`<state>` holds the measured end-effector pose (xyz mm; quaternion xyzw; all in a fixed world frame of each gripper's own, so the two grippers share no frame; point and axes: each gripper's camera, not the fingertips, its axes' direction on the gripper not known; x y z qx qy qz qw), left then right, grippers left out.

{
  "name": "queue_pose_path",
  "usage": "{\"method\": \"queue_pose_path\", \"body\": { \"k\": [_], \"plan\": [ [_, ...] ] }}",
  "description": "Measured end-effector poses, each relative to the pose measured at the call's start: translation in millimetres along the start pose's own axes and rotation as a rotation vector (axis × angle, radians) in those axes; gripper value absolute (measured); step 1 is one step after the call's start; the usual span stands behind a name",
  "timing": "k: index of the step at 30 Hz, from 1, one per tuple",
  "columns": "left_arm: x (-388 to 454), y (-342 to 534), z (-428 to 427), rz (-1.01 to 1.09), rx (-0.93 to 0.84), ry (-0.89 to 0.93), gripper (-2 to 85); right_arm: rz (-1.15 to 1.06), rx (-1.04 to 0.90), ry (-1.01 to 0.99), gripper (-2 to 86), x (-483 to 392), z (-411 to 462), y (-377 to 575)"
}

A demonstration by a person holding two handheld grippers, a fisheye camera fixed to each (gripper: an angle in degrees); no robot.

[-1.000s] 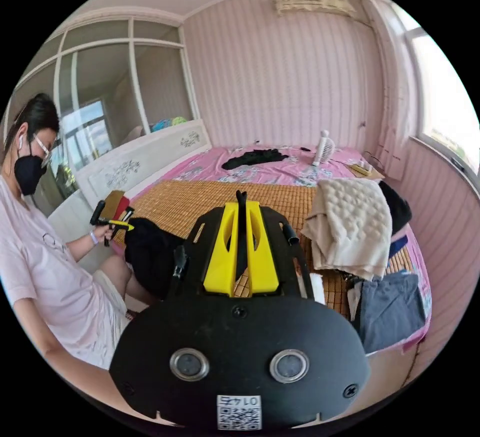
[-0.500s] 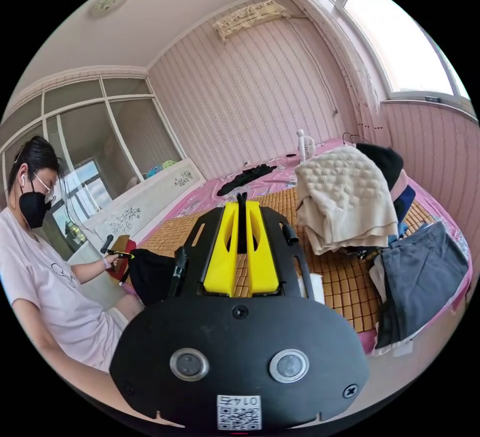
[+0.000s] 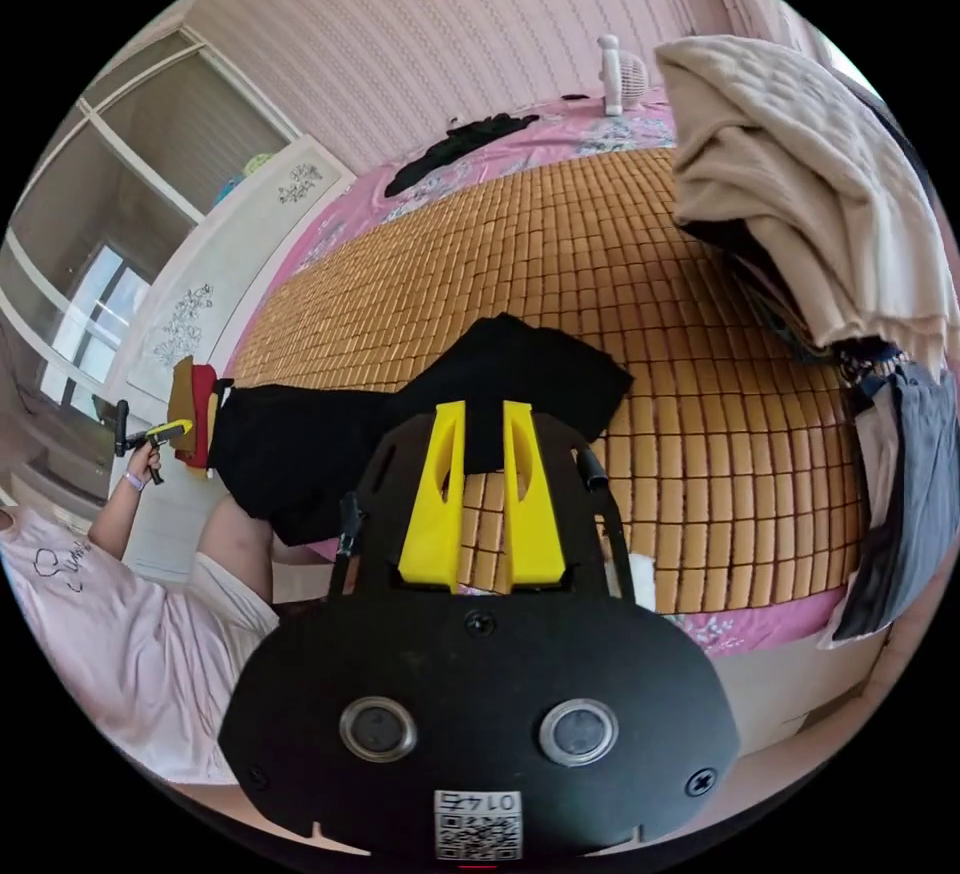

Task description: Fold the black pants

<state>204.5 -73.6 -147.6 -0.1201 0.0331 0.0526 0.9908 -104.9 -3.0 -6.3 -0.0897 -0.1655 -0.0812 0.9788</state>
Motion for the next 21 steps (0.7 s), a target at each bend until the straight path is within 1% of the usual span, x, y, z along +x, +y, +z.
{"method": "queue_pose_path", "body": {
  "k": [1, 3, 4, 6, 8, 9, 10, 11, 12, 13, 15, 17, 19, 21],
  "plan": [
    [18.1, -2.7, 6.9, 0.034, -0.003, 0.038, 5.9, -0.043, -0.03, 0.004, 8.5, -21.2, 19.4, -7.4],
    [95.4, -14.0, 40.2, 0.144, -0.009, 0.211, 5.9, -0.079, -0.06, 0.019, 10.3, -49.7, 48.4, -19.9],
    [114.4, -17.1, 49.6, 0.171, -0.017, 0.241, 6.0, -0.086, -0.073, 0.055, 11.9, -65.0, 66.7, -28.8],
    [178.6, -30.6, 87.9, 0.23, -0.072, 0.314, 7.2, -0.057, -0.094, 0.169, 14.1, -79.0, 92.9, -41.7],
    [212.0, -39.8, 114.4, 0.261, -0.128, 0.344, 7.9, 0.031, -0.193, 0.314, 14.8, -74.3, 127.5, -53.8],
    [227.6, -45.6, 129.2, 0.277, -0.176, 0.331, 7.9, 0.051, -0.232, 0.331, 14.0, -69.9, 135.0, -54.9],
    [234.0, -47.9, 135.4, 0.286, -0.192, 0.314, 7.9, 0.045, -0.23, 0.339, 12.4, -64.7, 136.6, -53.7],
    [243.0, -51.3, 143.2, 0.299, -0.202, 0.273, 7.1, 0.055, -0.207, 0.335, 8.9, -58.2, 130.4, -52.1],
    [247.2, -54.6, 142.7, 0.313, -0.173, 0.241, 5.8, 0.06, -0.211, 0.312, 7.2, -53.6, 127.5, -51.7],
    [248.8, -57.1, 143.6, 0.319, -0.179, 0.24, 5.6, 0.065, -0.21, 0.24, 4.5, -43.9, 117.2, -49.9],
    [251.6, -66.1, 146.0, 0.312, -0.192, 0.266, 5.2, 0.075, -0.134, 0.134, 2.5, -29.8, 85.6, -40.3],
    [255.6, -71.4, 146.5, 0.32, -0.2, 0.276, 5.3, 0.09, 0.056, -0.004, 1.8, -11.7, 21.0, -7.6],
    [262.3, -76.1, 144.7, 0.34, -0.201, 0.27, 5.6, 0.134, 0.154, -0.092, 1.8, 8.1, -21.7, 30.1],
    [271.9, -80.9, 140.3, 0.366, -0.182, 0.279, 6.3, 0.212, 0.208, -0.116, 2.0, 30.4, -48.9, 72.3]
  ]
}}
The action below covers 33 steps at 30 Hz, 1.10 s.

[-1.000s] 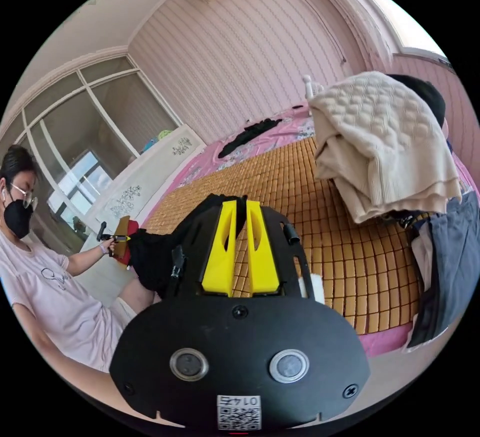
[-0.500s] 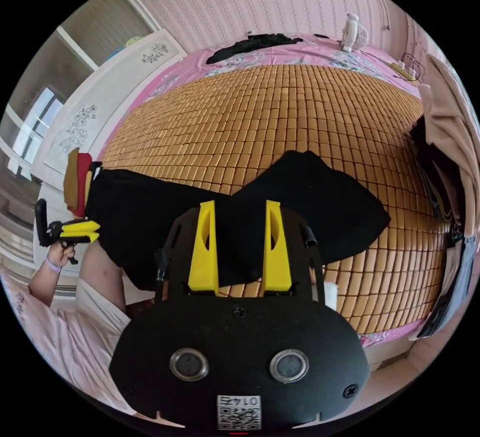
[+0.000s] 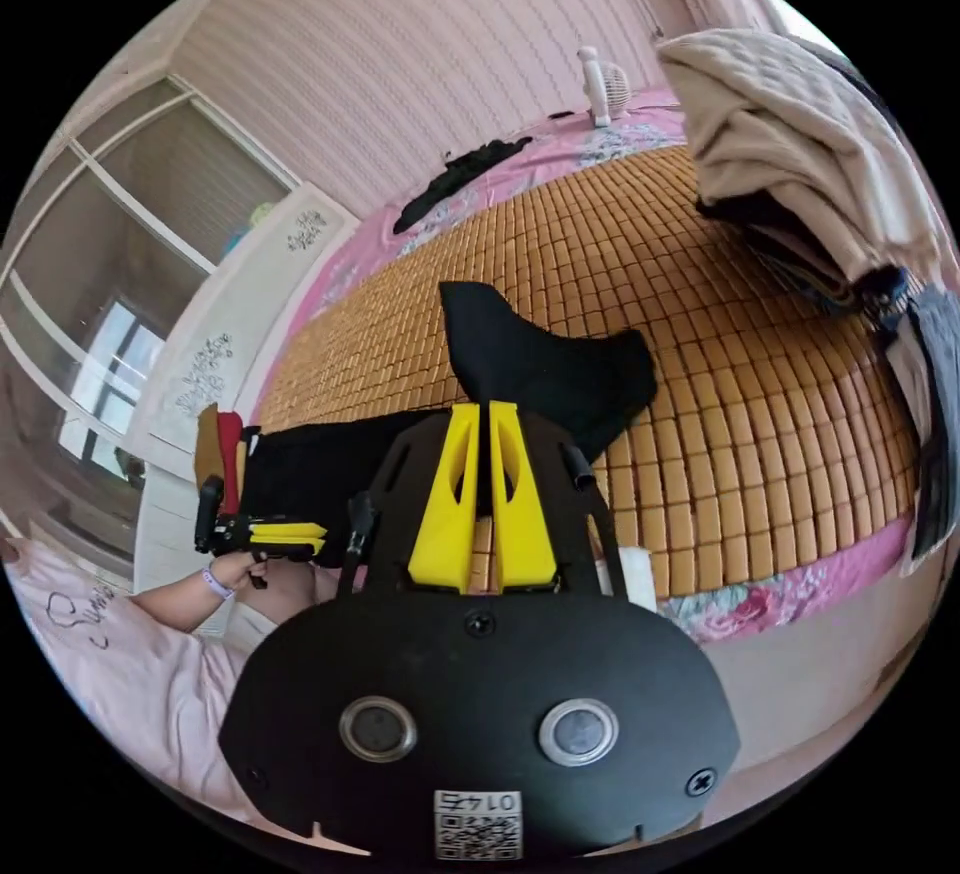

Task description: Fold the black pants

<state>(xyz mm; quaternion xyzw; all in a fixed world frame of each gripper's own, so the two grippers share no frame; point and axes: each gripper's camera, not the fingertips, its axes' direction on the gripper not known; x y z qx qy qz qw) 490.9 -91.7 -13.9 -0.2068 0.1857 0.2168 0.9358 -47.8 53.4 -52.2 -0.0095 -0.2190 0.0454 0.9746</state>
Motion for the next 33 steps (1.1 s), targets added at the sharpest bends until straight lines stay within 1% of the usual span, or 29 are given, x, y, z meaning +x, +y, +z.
{"method": "queue_pose_path", "body": {
  "k": [3, 5, 8, 11, 12, 15, 17, 19, 21, 23, 24, 25, 26, 27, 28, 30, 31, 33],
  "plan": [
    [8.5, -10.8, -1.8, 0.018, 0.006, 0.015, 7.2, 0.139, -0.012, 0.059, 3.6, 42.8, -33.0, 47.3],
    [15.3, -17.5, -5.2, 0.035, 0.018, 0.012, 7.6, 0.228, 0.033, 0.106, 7.2, 68.7, -54.3, 72.9],
    [28.5, -29.3, -10.6, 0.075, 0.038, 0.022, 8.1, 0.318, 0.126, 0.143, 14.4, 92.5, -71.6, 83.6],
    [45.4, -42.3, -10.5, 0.125, 0.042, 0.022, 8.3, 0.328, 0.112, 0.199, 16.4, 103.7, -69.1, 69.8],
    [53.7, -48.2, -8.7, 0.149, 0.035, 0.02, 8.3, 0.311, 0.102, 0.212, 16.4, 103.1, -66.8, 64.6],
    [75.6, -63.3, -1.9, 0.21, 0.023, 0.014, 8.6, 0.233, 0.001, 0.348, 15.3, 101.1, -43.7, 33.9],
    [87.3, -72.6, 4.8, 0.237, 0.015, 0.01, 8.6, 0.27, -0.166, 0.411, 13.1, 117.5, -14.7, 14.3],
    [97.3, -82.0, 14.8, 0.262, -0.006, 0.001, 8.7, 0.276, -0.253, 0.42, 10.5, 126.5, -1.0, 7.5],
    [106.3, -92.5, 30.5, 0.276, -0.049, -0.009, 8.9, 0.207, -0.239, 0.402, 5.9, 123.4, -4.3, 4.2],
    [110.8, -97.2, 41.7, 0.281, -0.079, -0.014, 9.2, 0.159, -0.275, 0.354, 2.1, 123.6, -9.2, 3.9],
    [113.5, -98.9, 47.6, 0.285, -0.098, -0.018, 9.5, 0.144, -0.243, 0.358, 1.9, 120.3, -17.7, 4.7],
    [114.9, -99.3, 49.4, 0.288, -0.103, -0.018, 9.6, 0.119, -0.139, 0.367, 1.5, 111.8, -41.8, 8.5],
    [118.0, -99.6, 50.0, 0.296, -0.106, -0.011, 9.7, 0.124, -0.068, 0.331, 1.5, 108.8, -63.4, 15.4],
    [121.2, -99.0, 47.2, 0.305, -0.09, -0.003, 9.7, 0.14, -0.052, 0.312, 1.5, 110.3, -70.5, 19.8],
    [122.5, -98.4, 45.7, 0.31, -0.081, -0.002, 9.7, 0.182, -0.065, 0.293, 1.9, 118.5, -76.3, 29.1],
    [124.5, -96.5, 44.1, 0.318, -0.068, -0.001, 9.7, 0.222, -0.073, 0.354, 3.5, 133.1, -76.5, 43.3],
    [124.3, -96.1, 44.6, 0.318, -0.07, 0.001, 9.7, 0.256, -0.079, 0.39, 5.9, 142.9, -75.2, 49.7],
    [122.9, -93.3, 45.6, 0.32, -0.076, 0.001, 9.9, 0.305, -0.078, 0.365, 10.9, 157.8, -73.6, 55.3]
  ]
}}
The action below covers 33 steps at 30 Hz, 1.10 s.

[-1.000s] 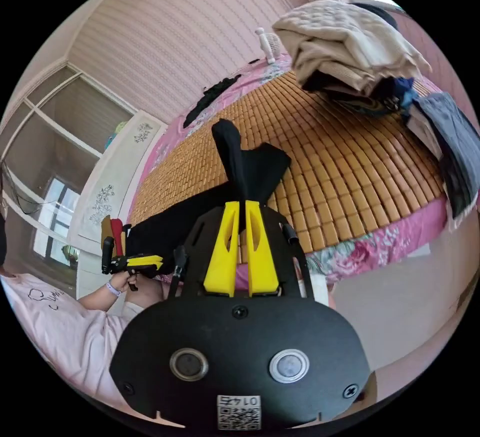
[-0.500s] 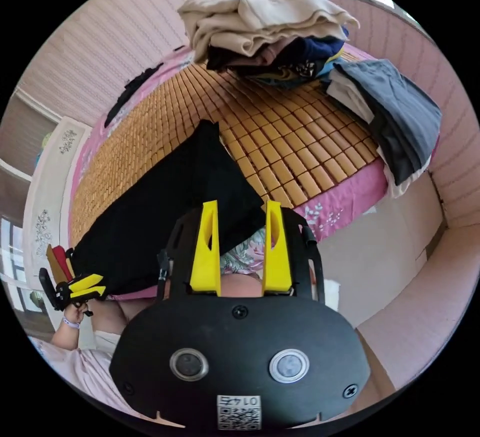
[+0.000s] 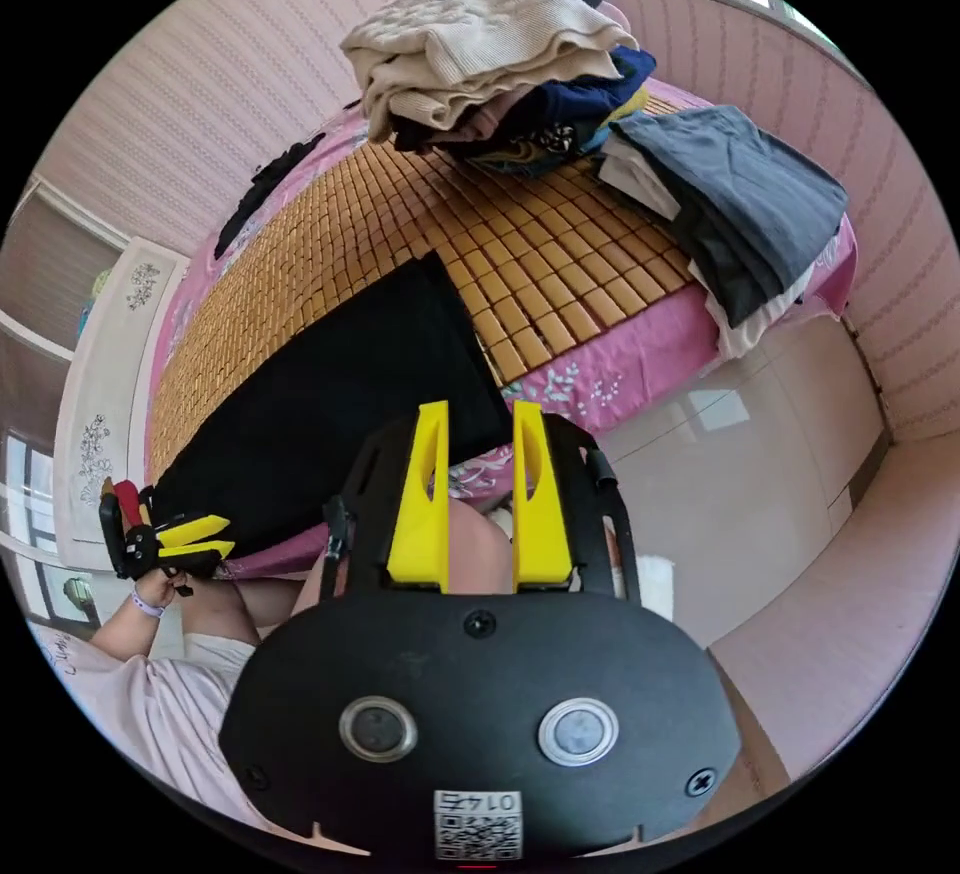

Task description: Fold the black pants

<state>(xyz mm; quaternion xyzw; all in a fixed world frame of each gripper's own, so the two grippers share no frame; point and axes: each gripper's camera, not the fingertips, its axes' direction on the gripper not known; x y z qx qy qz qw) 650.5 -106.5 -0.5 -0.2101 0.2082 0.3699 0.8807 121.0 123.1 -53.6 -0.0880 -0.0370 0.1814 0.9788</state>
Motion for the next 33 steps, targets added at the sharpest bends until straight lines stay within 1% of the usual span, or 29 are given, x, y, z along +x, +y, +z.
{"method": "queue_pose_path", "body": {
  "k": [1, 4, 6, 7, 8, 10, 12, 16, 17, 19, 21, 22, 23, 25, 26, 27, 28, 30, 33],
  "plan": [
    [-0.1, 1.1, -0.1, 0.0, 0.0, -0.002, 10.0, 0.039, 0.004, -0.037, 14.5, 9.7, 5.6, 0.9],
    [-1.6, 8.6, -1.4, -0.011, 0.011, -0.009, 10.2, 0.112, -0.053, -0.148, 16.6, 26.9, 30.4, -1.5],
    [-5.0, 16.0, -0.5, -0.031, 0.01, -0.023, 10.3, 0.093, -0.123, -0.179, 15.1, 25.4, 47.5, -5.5],
    [-6.2, 18.0, -0.1, -0.037, 0.009, -0.024, 10.3, 0.083, -0.175, -0.144, 13.1, 21.9, 56.3, -8.2],
    [-8.6, 22.3, 0.6, -0.048, 0.004, -0.024, 10.4, 0.05, -0.188, -0.093, 10.6, 16.0, 57.5, -10.1],
    [-11.8, 29.8, -0.6, -0.059, -0.004, -0.03, 10.5, -0.004, -0.195, -0.051, 7.3, 7.8, 52.8, -11.1],
    [-18.7, 46.3, -8.5, -0.085, 0.005, -0.055, 10.4, -0.044, -0.158, -0.14, 3.1, 3.6, 39.6, -12.6],
    [-43.7, 90.1, -23.9, -0.185, 0.058, -0.085, 8.5, -0.073, -0.04, -0.284, 1.5, 6.8, 8.6, -20.3],
    [-53.8, 106.0, -30.9, -0.235, 0.084, -0.048, 6.9, -0.069, -0.003, -0.336, 1.3, 9.1, 0.4, -22.9],
    [-55.2, 125.6, -56.7, -0.226, 0.228, 0.06, 3.8, -0.065, 0.042, -0.404, 1.1, 10.2, -8.7, -25.7],
    [-43.4, 140.7, -99.8, -0.159, 0.455, 0.254, 0.1, -0.063, 0.078, -0.424, 1.0, 7.1, -14.5, -26.1],
    [-40.3, 143.7, -109.4, -0.145, 0.503, 0.285, -0.1, -0.061, 0.095, -0.412, 0.9, 3.7, -16.7, -25.6],
    [-35.8, 149.3, -124.2, -0.141, 0.55, 0.277, -0.5, -0.06, 0.109, -0.395, 0.8, 0.3, -18.0, -25.1],
    [-38.7, 158.1, -130.1, -0.212, 0.514, 0.135, -0.8, -0.042, 0.127, -0.386, 0.8, -2.3, -19.8, -26.7],
    [-46.3, 166.9, -122.4, -0.251, 0.47, 0.03, -0.9, -0.023, 0.147, -0.398, 0.8, -2.4, -23.2, -29.6],
    [-59.7, 178.0, -105.7, -0.307, 0.397, -0.038, -0.9, -0.013, 0.162, -0.406, 0.8, -2.5, -26.0, -31.5],
    [-67.1, 184.0, -95.6, -0.33, 0.354, -0.053, -0.9, -0.003, 0.2, -0.417, 0.8, -4.1, -33.9, -35.8],
    [-90.6, 211.2, -56.2, -0.419, 0.215, -0.073, -1.0, -0.009, 0.262, -0.413, 0.8, -10.7, -50.5, -43.0],
    [-100.6, 235.5, -23.0, -0.492, 0.164, -0.105, -1.0, -0.064, 0.371, -0.394, 0.8, -33.6, -83.9, -52.7]
  ]
}}
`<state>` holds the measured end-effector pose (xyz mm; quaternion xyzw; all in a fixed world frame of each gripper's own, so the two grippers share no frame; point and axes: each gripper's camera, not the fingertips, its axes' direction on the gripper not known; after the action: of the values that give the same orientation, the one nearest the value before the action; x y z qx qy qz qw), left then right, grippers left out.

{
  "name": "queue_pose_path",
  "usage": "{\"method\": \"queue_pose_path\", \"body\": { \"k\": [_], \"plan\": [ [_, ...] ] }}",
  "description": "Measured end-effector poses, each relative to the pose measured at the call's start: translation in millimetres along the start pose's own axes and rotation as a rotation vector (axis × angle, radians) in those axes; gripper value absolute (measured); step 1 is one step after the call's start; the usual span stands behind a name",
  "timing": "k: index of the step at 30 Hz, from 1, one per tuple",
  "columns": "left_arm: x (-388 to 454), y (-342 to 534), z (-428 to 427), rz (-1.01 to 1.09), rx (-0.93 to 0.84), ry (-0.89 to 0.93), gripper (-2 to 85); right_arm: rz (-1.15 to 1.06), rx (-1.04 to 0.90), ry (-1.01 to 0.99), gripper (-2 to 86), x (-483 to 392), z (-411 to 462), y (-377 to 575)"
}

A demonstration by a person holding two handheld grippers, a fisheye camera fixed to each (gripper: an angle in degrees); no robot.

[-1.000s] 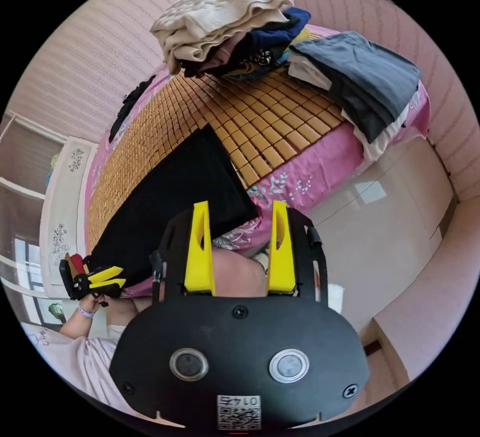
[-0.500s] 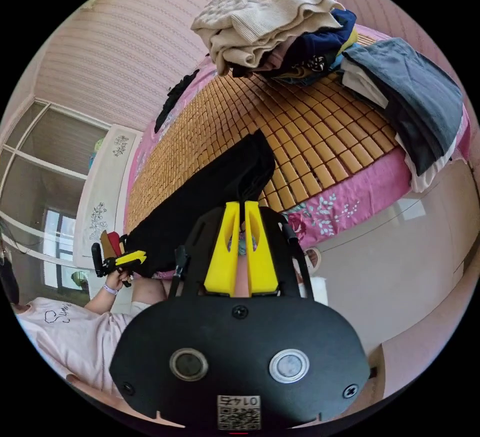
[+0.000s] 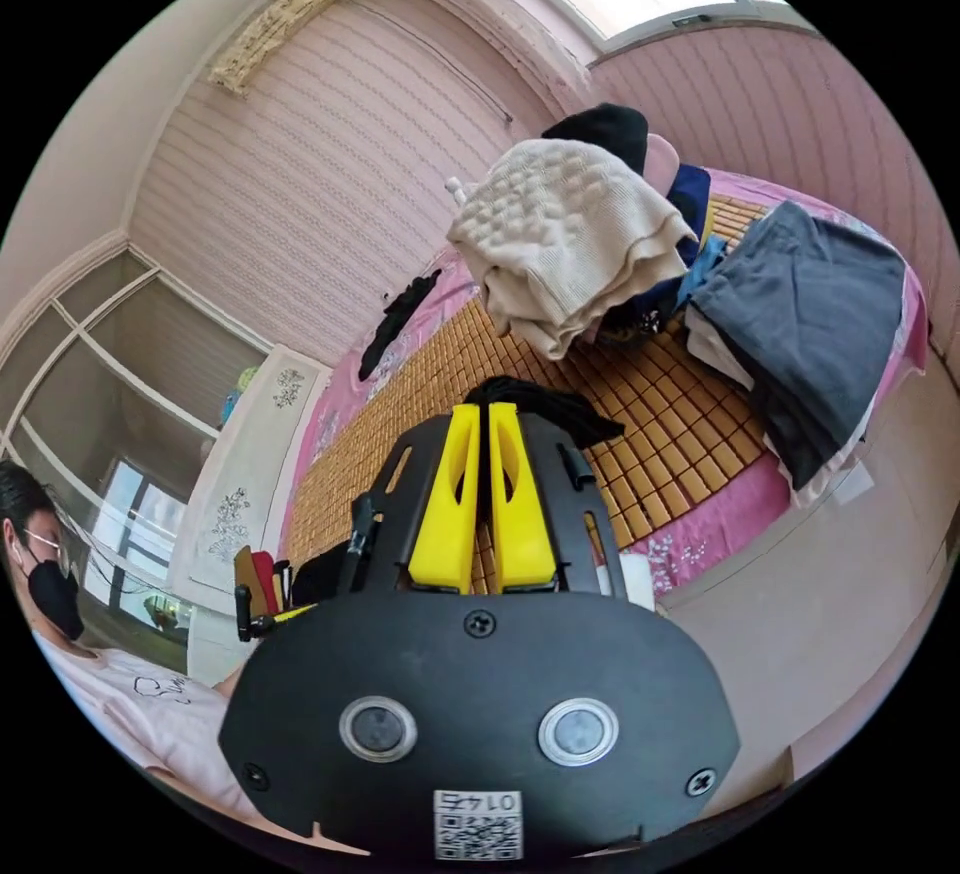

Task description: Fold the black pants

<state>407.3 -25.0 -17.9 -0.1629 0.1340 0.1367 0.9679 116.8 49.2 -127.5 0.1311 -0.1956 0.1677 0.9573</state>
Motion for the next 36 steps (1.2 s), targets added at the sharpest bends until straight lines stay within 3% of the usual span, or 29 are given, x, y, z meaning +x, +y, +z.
{"method": "queue_pose_path", "body": {
  "k": [4, 9, 14, 17, 20, 23, 30, 36],
  "plan": [
    [1.0, -1.0, 45.5, 0.009, -0.059, 0.071, -1.0, -0.142, 0.101, -0.105, 0.8, -79.1, -1.7, -15.1],
    [-3.6, -2.7, 58.2, 0.015, 0.002, 0.173, -1.0, -0.479, -0.014, -0.321, 1.0, -237.6, 59.3, 1.7],
    [-47.1, 54.8, -2.7, -0.048, 0.202, 0.248, -0.9, -0.802, -0.377, -0.69, 1.8, -431.3, 199.7, 120.7],
    [-92.8, 126.7, -54.7, -0.174, 0.283, 0.148, -0.8, -0.787, -0.65, -0.767, 3.5, -495.3, 307.7, 236.1],
    [-142.2, 201.0, -85.7, -0.355, 0.306, 0.036, 0.0, -0.792, -0.938, -0.641, 6.5, -509.9, 402.4, 344.5],
    [-175.7, 248.4, -92.7, -0.461, 0.258, -0.012, 4.2, -0.834, -1.046, -0.531, 7.7, -498.8, 434.5, 398.9],
    [-199.8, 250.2, -83.9, -0.441, 0.348, 0.022, 8.1, -0.854, -0.949, -0.38, 7.8, -478.3, 442.7, 400.0],
    [-214.8, 216.7, -36.6, -0.458, 0.205, 0.054, 10.8, -1.013, -0.847, -0.262, 13.8, -524.6, 496.3, 401.4]
  ]
}}
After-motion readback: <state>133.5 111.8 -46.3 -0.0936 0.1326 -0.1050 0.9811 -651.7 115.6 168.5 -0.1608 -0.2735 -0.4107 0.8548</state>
